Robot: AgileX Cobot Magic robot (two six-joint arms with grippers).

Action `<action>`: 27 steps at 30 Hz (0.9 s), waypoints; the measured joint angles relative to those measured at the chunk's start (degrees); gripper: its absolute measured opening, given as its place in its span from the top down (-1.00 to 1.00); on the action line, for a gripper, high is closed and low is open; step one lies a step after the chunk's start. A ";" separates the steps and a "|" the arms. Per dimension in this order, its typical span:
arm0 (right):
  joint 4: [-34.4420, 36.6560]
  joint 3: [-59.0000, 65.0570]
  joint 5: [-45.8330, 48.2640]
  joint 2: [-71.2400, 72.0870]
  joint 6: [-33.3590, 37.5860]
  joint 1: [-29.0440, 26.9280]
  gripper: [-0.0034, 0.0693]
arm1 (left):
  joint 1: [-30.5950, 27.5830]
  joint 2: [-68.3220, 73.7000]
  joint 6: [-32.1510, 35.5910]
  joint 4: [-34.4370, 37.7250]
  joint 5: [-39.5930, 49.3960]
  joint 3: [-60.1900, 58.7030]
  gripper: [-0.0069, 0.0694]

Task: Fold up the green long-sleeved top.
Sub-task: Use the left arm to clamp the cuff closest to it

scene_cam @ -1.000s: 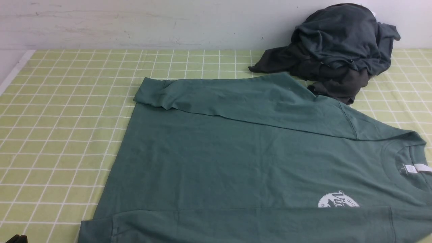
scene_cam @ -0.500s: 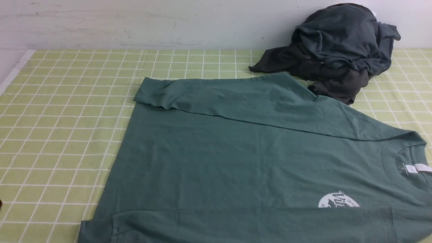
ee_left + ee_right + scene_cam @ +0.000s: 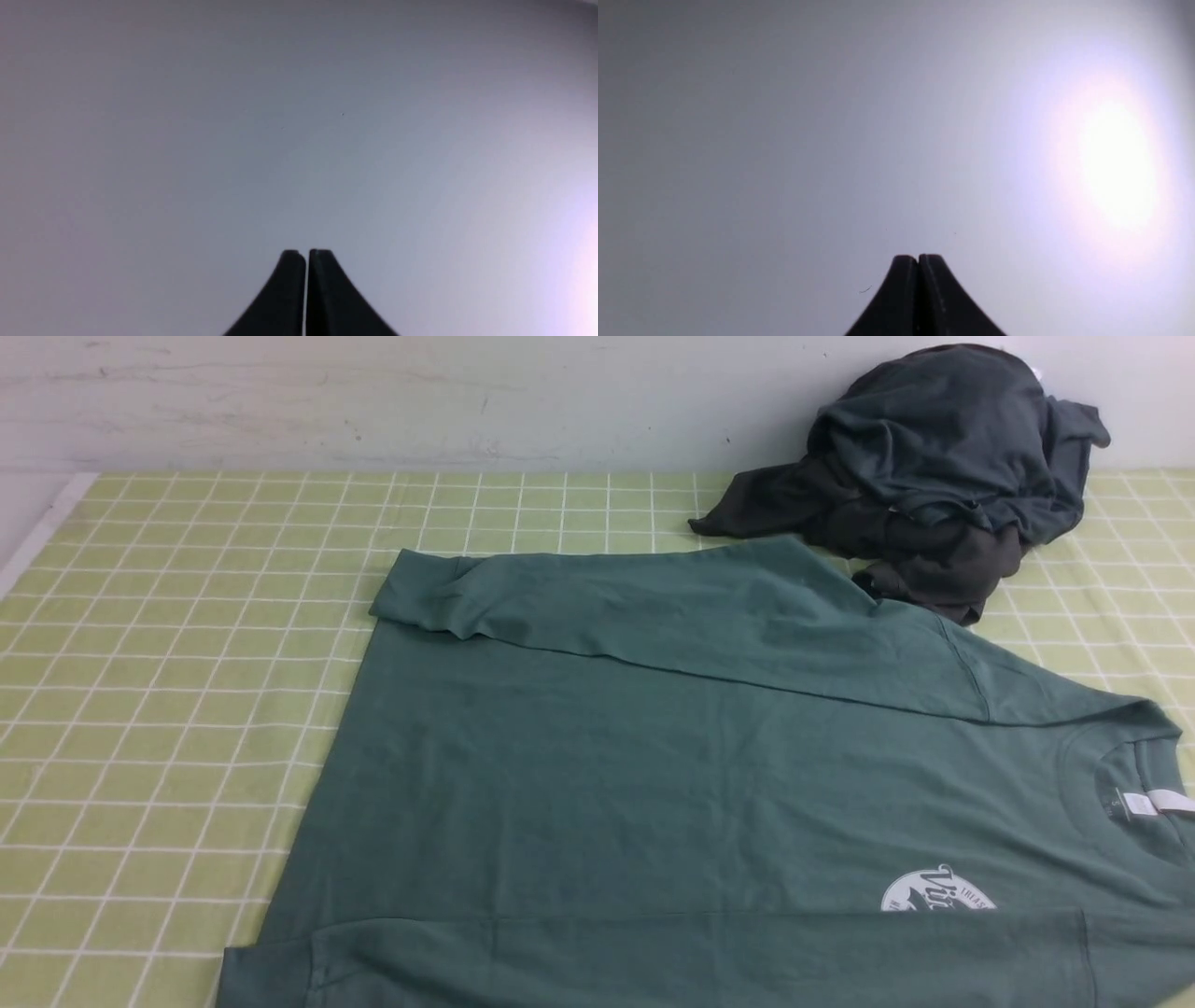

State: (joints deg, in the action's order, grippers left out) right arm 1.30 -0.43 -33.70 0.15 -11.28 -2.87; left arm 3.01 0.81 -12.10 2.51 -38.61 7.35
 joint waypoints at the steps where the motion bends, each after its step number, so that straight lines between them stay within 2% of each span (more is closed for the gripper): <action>1: -0.48 -4.76 4.71 -2.04 0.29 0.00 0.94 | 0.00 3.50 -0.48 -2.51 9.76 7.71 0.83; 2: -0.48 -4.76 4.71 -2.04 0.29 0.00 0.94 | 0.00 3.97 -0.55 -2.51 11.01 8.62 0.83; 4: -3.77 -15.36 17.65 -7.80 0.50 0.00 0.94 | 0.00 11.34 -0.68 -6.94 29.48 20.10 0.83; 5: -4.60 -18.69 22.44 -9.87 0.50 0.00 0.94 | 0.00 13.97 -0.74 -7.53 34.42 23.79 0.83; 6: -5.04 -19.52 23.68 -10.45 0.50 0.00 0.94 | 0.00 14.66 -0.75 -7.64 35.60 23.79 0.83; 7: -6.36 -26.30 34.69 -15.86 0.55 0.00 0.94 | 0.00 20.80 -0.92 -8.05 45.26 29.22 0.83; 8: -6.43 -26.98 35.86 -16.51 0.54 0.00 0.94 | 0.00 21.48 -0.99 -8.05 46.25 29.22 0.83; 9: -6.76 -31.60 45.15 -21.74 1.09 0.00 0.94 | 0.00 27.39 -1.05 -7.90 53.58 31.85 0.83; 12: -6.74 -36.86 61.39 -30.73 4.06 0.61 0.94 | 0.00 35.33 -0.08 -5.72 65.34 32.78 0.83; 15: -4.26 -39.39 72.05 -38.21 8.22 2.95 0.94 | 0.00 42.85 4.18 -1.54 74.60 32.78 0.83; 18: 2.09 -39.95 81.08 -45.97 14.00 7.57 0.94 | 0.00 50.90 11.28 5.51 80.21 32.78 0.83; 19: 2.52 -39.95 81.47 -46.44 14.43 7.88 0.94 | 0.00 51.36 12.10 6.56 80.39 32.78 0.83; 22: 8.73 -39.99 84.93 -54.10 22.43 12.96 0.94 | 0.00 59.19 21.42 14.84 81.01 32.78 0.79; 26: 11.92 -40.06 83.71 -59.27 27.61 16.19 0.94 | 0.00 66.05 26.63 18.09 80.89 32.85 0.62; 27: 12.70 -40.06 81.99 -61.46 29.80 17.40 0.94 | 0.00 69.19 27.57 18.26 80.84 32.98 0.47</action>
State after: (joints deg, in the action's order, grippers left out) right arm 14.00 -40.49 48.29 -61.30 18.52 14.53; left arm 3.01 69.99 15.47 20.77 42.23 40.33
